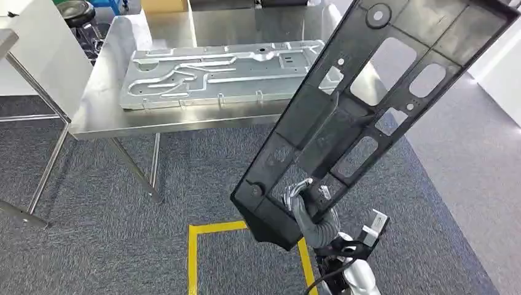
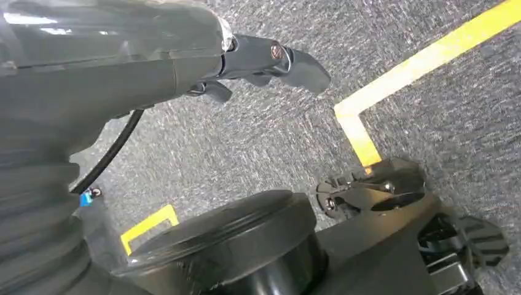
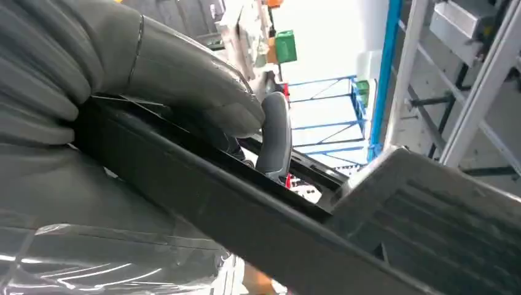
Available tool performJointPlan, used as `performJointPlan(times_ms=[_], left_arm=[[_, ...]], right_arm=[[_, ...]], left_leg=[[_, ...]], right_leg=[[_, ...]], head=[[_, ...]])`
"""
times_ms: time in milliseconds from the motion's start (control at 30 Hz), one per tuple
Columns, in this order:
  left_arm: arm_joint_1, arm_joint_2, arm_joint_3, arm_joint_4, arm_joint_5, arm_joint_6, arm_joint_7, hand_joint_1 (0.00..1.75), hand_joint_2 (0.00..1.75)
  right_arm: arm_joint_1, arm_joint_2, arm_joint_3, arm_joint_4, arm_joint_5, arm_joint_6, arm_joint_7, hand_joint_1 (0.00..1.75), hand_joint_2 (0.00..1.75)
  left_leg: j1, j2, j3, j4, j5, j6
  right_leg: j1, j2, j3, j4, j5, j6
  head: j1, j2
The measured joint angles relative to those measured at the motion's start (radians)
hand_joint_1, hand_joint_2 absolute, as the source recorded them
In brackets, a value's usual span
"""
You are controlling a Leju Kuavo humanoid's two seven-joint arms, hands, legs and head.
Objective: Take the parts from the cabinet and place them on the table.
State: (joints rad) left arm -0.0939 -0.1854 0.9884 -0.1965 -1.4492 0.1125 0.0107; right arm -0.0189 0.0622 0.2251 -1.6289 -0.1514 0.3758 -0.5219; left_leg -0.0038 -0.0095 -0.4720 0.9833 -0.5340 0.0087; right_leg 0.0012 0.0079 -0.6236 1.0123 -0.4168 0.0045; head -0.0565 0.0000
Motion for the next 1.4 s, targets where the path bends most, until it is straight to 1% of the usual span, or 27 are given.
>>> performJointPlan(times_ms=[67, 100, 167, 200, 233, 267, 333, 367, 400, 433, 567, 667, 700, 733, 767, 867, 900, 1000, 1067, 1100, 1167, 1200, 1233, 1267, 1300, 1367, 1400], left_arm=[[-0.002, 0.001, 0.0, 0.0, 0.0, 0.002, 0.001, 0.0, 1.75], [-0.002, 0.001, 0.0, 0.0, 0.0, 0.002, 0.001, 0.0, 1.75], [-0.007, 0.005, 0.0, 0.0, 0.005, 0.0, -0.003, 0.0, 1.75], [-0.014, 0.007, 0.0, 0.0, 0.006, -0.001, -0.005, 0.0, 1.75], [-0.018, 0.007, 0.0, 0.0, 0.005, -0.001, -0.005, 0.0, 1.75], [-0.017, 0.007, 0.0, 0.0, 0.004, -0.001, -0.004, 0.0, 1.75], [-0.014, 0.007, 0.0, 0.0, 0.003, -0.001, -0.002, 0.0, 1.75], [-0.011, 0.006, 0.0, 0.0, 0.002, -0.001, 0.0, 0.0, 1.75], [-0.008, 0.005, 0.0, 0.0, -0.001, -0.002, 0.0, 0.0, 1.75], [-0.006, 0.006, 0.0, 0.0, 0.001, -0.001, 0.0, 0.0, 1.75], [-0.006, 0.003, 0.0, 0.0, 0.0, -0.001, -0.003, 0.0, 1.75], [-0.005, 0.002, 0.0, 0.0, 0.0, -0.001, -0.003, 0.0, 1.75], [-0.004, 0.002, 0.0, 0.0, 0.0, -0.001, -0.003, 0.0, 1.75], [-0.003, 0.002, 0.0, 0.0, 0.001, -0.001, -0.003, 0.0, 1.75], [-0.001, 0.002, 0.0, 0.0, 0.003, -0.001, -0.003, 0.0, 1.75], [0.002, 0.001, 0.0, 0.0, 0.003, -0.001, -0.002, 0.0, 1.75], [0.002, -0.001, 0.0, 0.001, 0.003, -0.002, -0.002, 0.0, 1.75], [0.002, -0.001, 0.0, 0.001, 0.004, -0.001, 0.0, 0.0, 1.75], [0.0, 0.0, 0.0, 0.0, 0.005, 0.0, 0.0, 0.0, 1.75], [0.0, 0.0, 0.0, 0.0, 0.006, 0.0, 0.0, 0.0, 1.75], [-0.002, 0.004, 0.001, 0.0, 0.008, 0.0, -0.002, 0.0, 1.75], [-0.008, 0.007, 0.003, -0.001, 0.015, -0.001, -0.005, 0.0, 1.75], [-0.014, 0.009, 0.003, 0.0, 0.017, -0.002, -0.006, 0.0, 1.75], [-0.016, 0.009, 0.004, 0.0, 0.018, -0.002, -0.006, 0.0, 1.75], [-0.014, 0.009, 0.006, -0.001, 0.02, -0.002, -0.006, 0.0, 1.75], [-0.009, 0.009, 0.009, 0.0, 0.021, -0.003, -0.004, 0.0, 1.75], [-0.006, 0.007, 0.01, 0.0, 0.023, -0.003, -0.003, 0.0, 1.75]], right_arm=[[-0.001, 0.0, 0.0, -0.002, 0.0, 0.0, 0.0, 1.75, 1.75], [-0.001, 0.0, 0.0, -0.002, 0.0, 0.0, 0.0, 1.75, 1.75], [0.0, 0.0, 0.0, -0.002, 0.0, 0.0, 0.0, 1.75, 1.75], [0.001, 0.0, -0.001, -0.001, 0.0, 0.0, 0.002, 1.75, 1.75], [0.002, 0.0, 0.0, 0.0, 0.0, 0.0, 0.002, 1.75, 1.75], [0.002, 0.0, -0.001, 0.0, 0.0, 0.0, 0.002, 1.75, 1.75], [0.002, 0.0, -0.001, -0.001, 0.0, 0.0, 0.002, 1.75, 1.75], [0.002, 0.0, -0.001, 0.0, 0.0, 0.0, 0.002, 1.75, 1.75], [0.001, 0.0, -0.001, -0.001, 0.0, 0.0, 0.002, 1.75, 1.75], [0.003, 0.0, -0.001, -0.002, 0.0, 0.0, 0.002, 1.75, 1.75], [0.003, 0.0, -0.001, -0.007, 0.001, 0.001, 0.005, 1.75, 1.75], [0.004, 0.0, -0.001, -0.007, 0.001, 0.002, 0.005, 1.75, 1.75], [0.006, 0.0, -0.001, -0.007, 0.001, 0.002, 0.005, 1.75, 1.75], [0.008, 0.0, -0.001, -0.006, 0.001, 0.002, 0.005, 1.75, 1.75], [0.007, 0.0, -0.001, -0.006, 0.001, 0.001, 0.005, 1.75, 1.75], [0.006, 0.0, -0.001, -0.007, 0.001, 0.002, 0.005, 1.75, 1.75], [0.005, 0.0, -0.001, -0.006, 0.001, 0.002, 0.005, 1.75, 1.75], [0.003, 0.0, -0.001, -0.008, 0.002, 0.002, 0.005, 1.75, 1.75], [0.002, 0.001, -0.001, -0.009, 0.001, 0.002, 0.005, 1.75, 1.75], [-0.002, 0.003, -0.002, -0.009, 0.002, 0.002, 0.006, 1.75, 1.75], [-0.008, 0.007, -0.002, -0.009, 0.002, 0.002, 0.008, 1.75, 1.75], [-0.006, 0.008, -0.002, -0.009, 0.003, 0.002, 0.009, 1.75, 1.75], [-0.004, 0.008, -0.001, -0.009, 0.004, 0.002, 0.013, 1.75, 1.75], [-0.002, 0.009, -0.001, -0.009, 0.005, 0.002, 0.016, 1.75, 1.75], [0.0, 0.009, -0.001, -0.009, 0.005, 0.002, 0.017, 1.75, 1.75], [0.001, 0.009, -0.001, -0.009, 0.005, 0.003, 0.017, 1.75, 1.75], [0.002, 0.009, 0.0, -0.008, 0.005, 0.003, 0.017, 1.75, 1.75]], left_leg=[[-0.001, 0.002, 0.004, 0.031, -0.016, -0.012], [0.0, 0.002, -0.03, 0.093, -0.046, -0.016], [0.0, 0.002, -0.132, 0.269, -0.112, -0.023], [0.0, 0.002, -0.165, 0.32, -0.117, -0.025], [0.002, 0.002, -0.177, 0.326, -0.095, -0.026], [0.003, 0.002, -0.166, 0.287, -0.053, -0.026], [0.01, 0.004, -0.109, 0.119, 0.067, -0.026], [0.012, 0.004, -0.087, 0.062, 0.09, -0.026], [0.008, 0.004, -0.084, 0.041, 0.081, -0.023], [0.007, 0.003, -0.078, 0.038, 0.066, -0.008], [0.011, 0.0, -0.071, 0.024, 0.065, 0.014], [0.009, 0.003, -0.063, 0.023, 0.053, 0.027], [0.007, 0.003, -0.06, 0.023, 0.049, 0.028], [0.005, 0.002, -0.053, 0.023, 0.043, 0.029], [0.004, 0.0, -0.042, 0.023, 0.036, 0.028], [0.0, -0.003, -0.005, 0.021, 0.008, 0.025], [-0.005, -0.002, -0.004, 0.02, 0.002, 0.018], [0.0, -0.001, 0.0, 0.008, -0.006, 0.004], [-0.003, 0.002, 0.019, 0.007, -0.015, -0.005], [-0.003, 0.002, 0.003, 0.046, -0.027, -0.012], [0.001, 0.002, -0.099, 0.216, -0.095, -0.021], [0.001, 0.002, -0.146, 0.291, -0.112, -0.026], [0.001, 0.002, -0.173, 0.326, -0.107, -0.029], [0.003, 0.003, -0.177, 0.315, -0.074, -0.031], [0.006, 0.003, -0.163, 0.26, -0.019, -0.033], [0.015, 0.005, -0.109, 0.082, 0.108, -0.037], [0.01, 0.006, -0.102, 0.081, 0.094, -0.036]], right_leg=[[-0.012, -0.002, 0.024, -0.018, -0.004, -0.01], [-0.013, -0.004, 0.029, -0.019, -0.008, -0.015], [-0.012, -0.007, 0.039, -0.018, -0.019, -0.017], [-0.012, -0.008, 0.046, -0.018, -0.026, -0.017], [-0.012, -0.008, 0.055, -0.018, -0.033, -0.016], [-0.013, -0.007, 0.066, -0.018, -0.04, -0.015], [-0.014, -0.003, 0.09, -0.016, -0.055, -0.009], [-0.013, -0.003, 0.095, -0.016, -0.063, -0.002], [-0.004, 0.001, 0.093, -0.005, -0.068, 0.005], [-0.008, 0.003, 0.086, -0.006, -0.067, 0.01], [-0.011, -0.003, 0.084, 0.01, -0.083, 0.03], [-0.012, -0.004, -0.051, 0.236, -0.168, 0.039], [-0.013, -0.004, -0.101, 0.308, -0.182, 0.04], [-0.013, -0.004, -0.13, 0.331, -0.165, 0.039], [-0.012, -0.004, -0.13, 0.303, -0.123, 0.035], [0.0, -0.003, -0.037, 0.048, 0.048, 0.008], [0.006, -0.005, -0.022, 0.042, 0.023, 0.0], [0.011, -0.006, -0.017, 0.015, 0.007, -0.012], [-0.006, -0.007, 0.012, -0.015, 0.005, -0.015], [-0.006, -0.007, 0.025, -0.023, 0.0, -0.021], [-0.006, -0.009, 0.038, -0.025, -0.012, -0.024], [-0.006, -0.011, 0.047, -0.024, -0.02, -0.024], [-0.006, -0.012, 0.057, -0.024, -0.028, -0.023], [-0.007, -0.012, 0.069, -0.023, -0.037, -0.021], [-0.008, -0.01, 0.084, -0.022, -0.047, -0.02], [-0.011, -0.007, 0.112, -0.016, -0.071, -0.01], [-0.006, -0.006, 0.11, -0.017, -0.078, -0.003]], head=[[0.0, 0.0], [0.0, 0.0], [0.0, 0.0], [0.0, 0.0], [0.0, 0.0], [0.0, 0.0], [0.0, 0.0], [0.0, 0.0], [0.0, 0.0], [0.0, 0.0], [0.0, 0.0], [0.0, 0.0], [0.0, 0.0], [0.0, 0.0], [0.0, 0.0], [0.0, 0.0], [0.0, 0.0], [0.001, 0.0], [0.001, 0.0], [0.0, 0.0], [0.0, 0.0], [0.0, 0.0], [0.0, 0.0], [0.0, 0.0], [0.0, 0.0], [0.0, 0.0], [0.0, 0.0]])
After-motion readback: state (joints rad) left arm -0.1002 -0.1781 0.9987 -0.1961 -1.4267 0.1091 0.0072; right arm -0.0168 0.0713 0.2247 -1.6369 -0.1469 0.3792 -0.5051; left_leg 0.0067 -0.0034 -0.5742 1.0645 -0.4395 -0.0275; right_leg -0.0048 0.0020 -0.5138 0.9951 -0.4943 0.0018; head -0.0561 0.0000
